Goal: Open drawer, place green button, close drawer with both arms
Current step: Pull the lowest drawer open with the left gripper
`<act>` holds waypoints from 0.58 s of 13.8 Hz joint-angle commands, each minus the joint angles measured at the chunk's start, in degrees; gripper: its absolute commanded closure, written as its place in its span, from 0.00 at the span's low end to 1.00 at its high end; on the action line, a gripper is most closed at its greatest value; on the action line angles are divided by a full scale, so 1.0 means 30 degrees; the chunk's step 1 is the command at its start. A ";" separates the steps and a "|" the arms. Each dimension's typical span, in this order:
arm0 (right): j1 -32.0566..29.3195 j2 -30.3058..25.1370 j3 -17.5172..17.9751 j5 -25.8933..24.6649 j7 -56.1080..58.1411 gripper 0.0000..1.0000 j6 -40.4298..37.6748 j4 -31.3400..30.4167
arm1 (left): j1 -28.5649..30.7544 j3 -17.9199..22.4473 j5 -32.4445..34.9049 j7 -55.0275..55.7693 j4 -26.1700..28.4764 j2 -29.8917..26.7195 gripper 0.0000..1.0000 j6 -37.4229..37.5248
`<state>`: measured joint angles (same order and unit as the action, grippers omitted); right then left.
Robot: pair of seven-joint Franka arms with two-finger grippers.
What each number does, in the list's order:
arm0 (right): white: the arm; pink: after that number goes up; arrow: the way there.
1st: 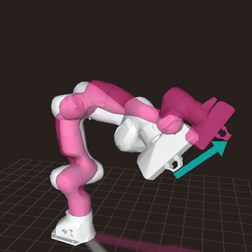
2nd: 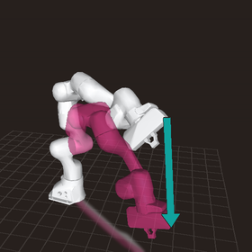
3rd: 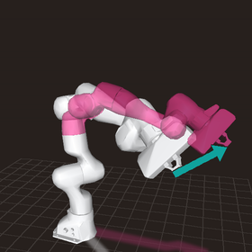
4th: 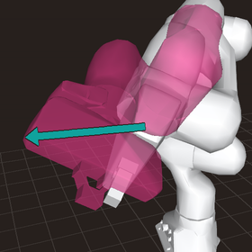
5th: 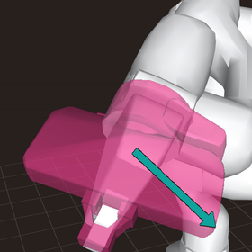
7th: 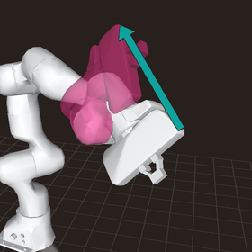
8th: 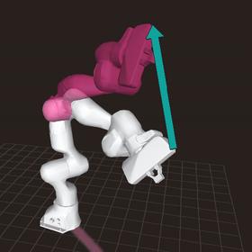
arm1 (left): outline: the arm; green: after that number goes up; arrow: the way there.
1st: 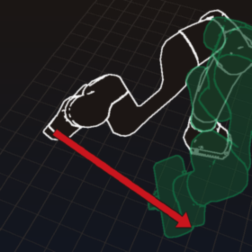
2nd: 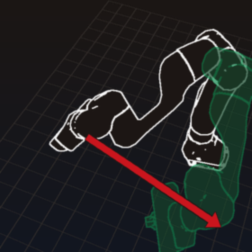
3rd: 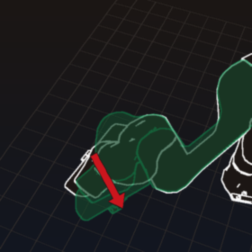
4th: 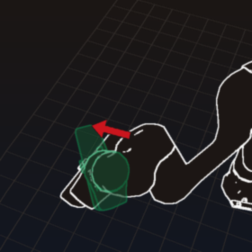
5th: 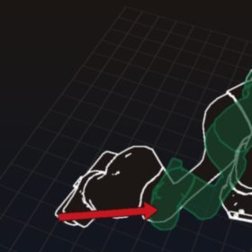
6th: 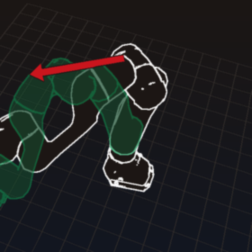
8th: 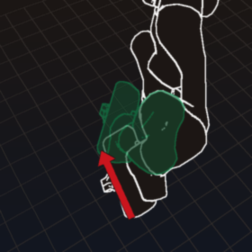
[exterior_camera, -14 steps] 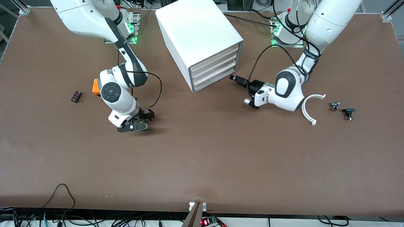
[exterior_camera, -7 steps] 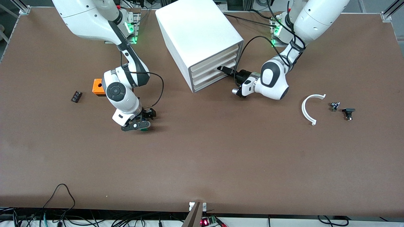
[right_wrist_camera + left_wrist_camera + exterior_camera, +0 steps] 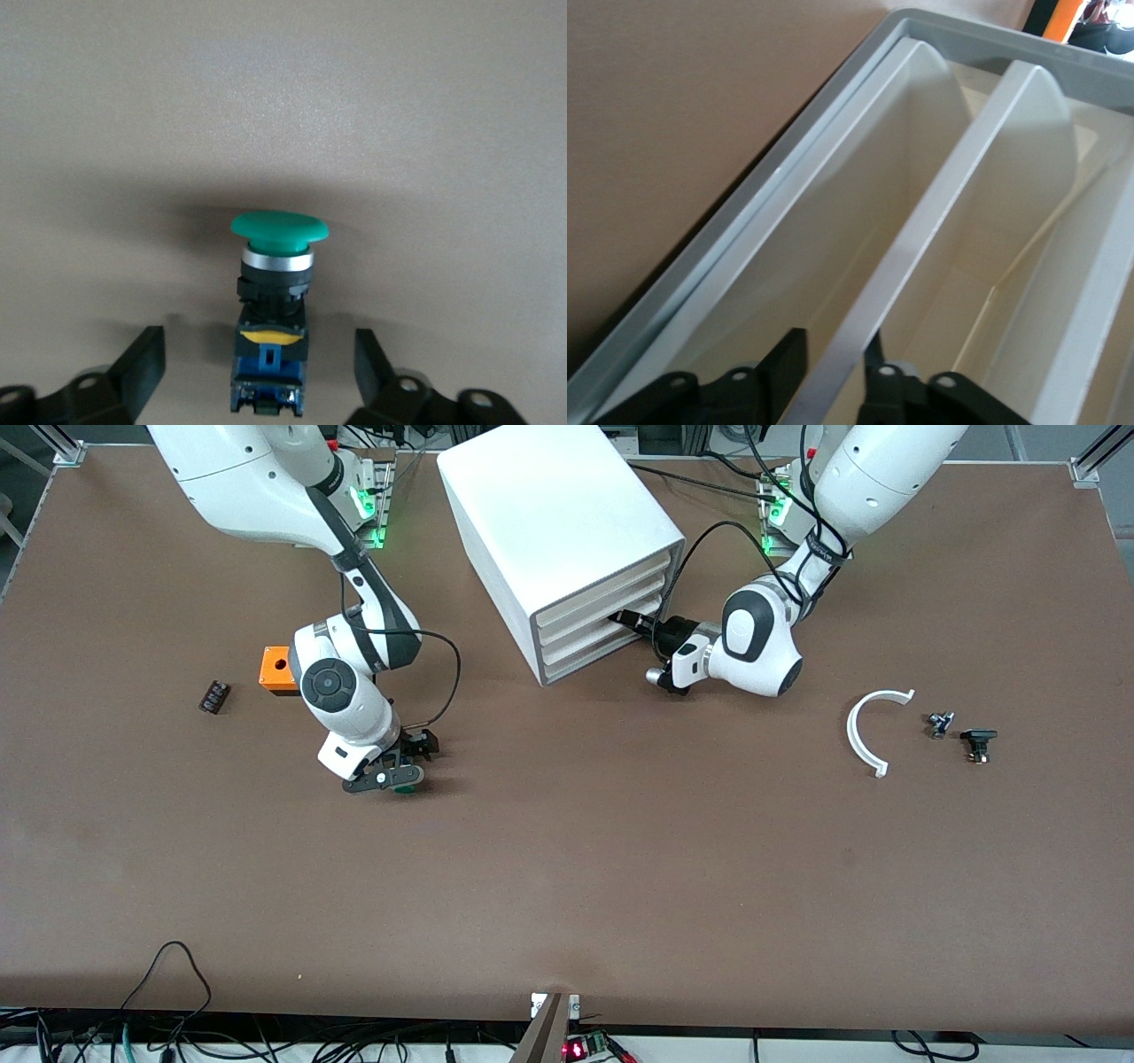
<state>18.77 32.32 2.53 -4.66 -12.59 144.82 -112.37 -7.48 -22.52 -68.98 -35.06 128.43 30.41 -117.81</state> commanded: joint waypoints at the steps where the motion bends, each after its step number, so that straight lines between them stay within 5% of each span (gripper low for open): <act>1: -0.0074 0.0065 0.0124 -0.0089 -0.0287 0.28 0.0360 -0.0160 | 0.0498 0.0416 -0.0239 -0.0091 0.0402 -0.0640 1.00 -0.1534; 5: -0.0074 0.0065 0.0154 -0.0060 -0.0288 0.56 0.0214 0.0103 | 0.2229 0.2055 0.0025 -0.0412 -0.1002 -0.1113 0.97 -0.2538; 6: -0.0074 0.0094 0.0154 -0.0001 -0.0171 0.58 0.0214 0.0249 | 0.2259 0.2174 0.0025 -0.0326 -0.1120 -0.1084 0.69 -0.2538; 7: -0.0074 0.0123 0.0154 0.0028 -0.0083 0.60 0.0214 0.0338 | 0.2289 0.2205 -0.0091 -0.0441 -0.1151 -0.1112 0.01 -0.2567; 8: -0.0074 0.0181 0.0154 0.0029 -0.0053 0.61 0.0214 0.0483 | 0.2376 0.2234 -0.0092 -0.0414 -0.1151 -0.1171 0.00 -0.2567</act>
<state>18.77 32.63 2.55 -4.65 -12.76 145.16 -111.88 0.14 -16.27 -68.62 -38.14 125.85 26.77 -122.17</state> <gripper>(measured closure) 0.568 0.775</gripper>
